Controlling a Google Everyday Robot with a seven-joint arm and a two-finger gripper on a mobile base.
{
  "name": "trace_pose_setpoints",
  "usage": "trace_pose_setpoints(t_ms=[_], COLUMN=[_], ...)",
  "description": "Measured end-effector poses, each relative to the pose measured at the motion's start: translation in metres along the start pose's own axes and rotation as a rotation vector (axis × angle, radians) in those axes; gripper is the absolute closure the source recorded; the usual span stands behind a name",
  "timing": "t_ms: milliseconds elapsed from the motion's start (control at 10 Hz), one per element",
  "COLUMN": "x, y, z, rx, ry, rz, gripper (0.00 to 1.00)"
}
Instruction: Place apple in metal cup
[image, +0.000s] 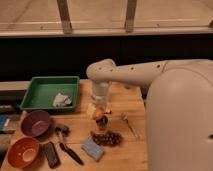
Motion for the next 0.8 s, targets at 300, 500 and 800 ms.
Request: trace_pose_setpoints(t_ms=[300,500,800], x=[0.014,0.017,0.016], y=[-0.011,-0.013,-0.012], z=[0.022,0.027,0.031], rx=[-0.032,-0.043,-0.057], ry=[0.017,0.025,0.033], rz=[0.038,0.054,0.059], gripper=[1.00,1.00,0.82])
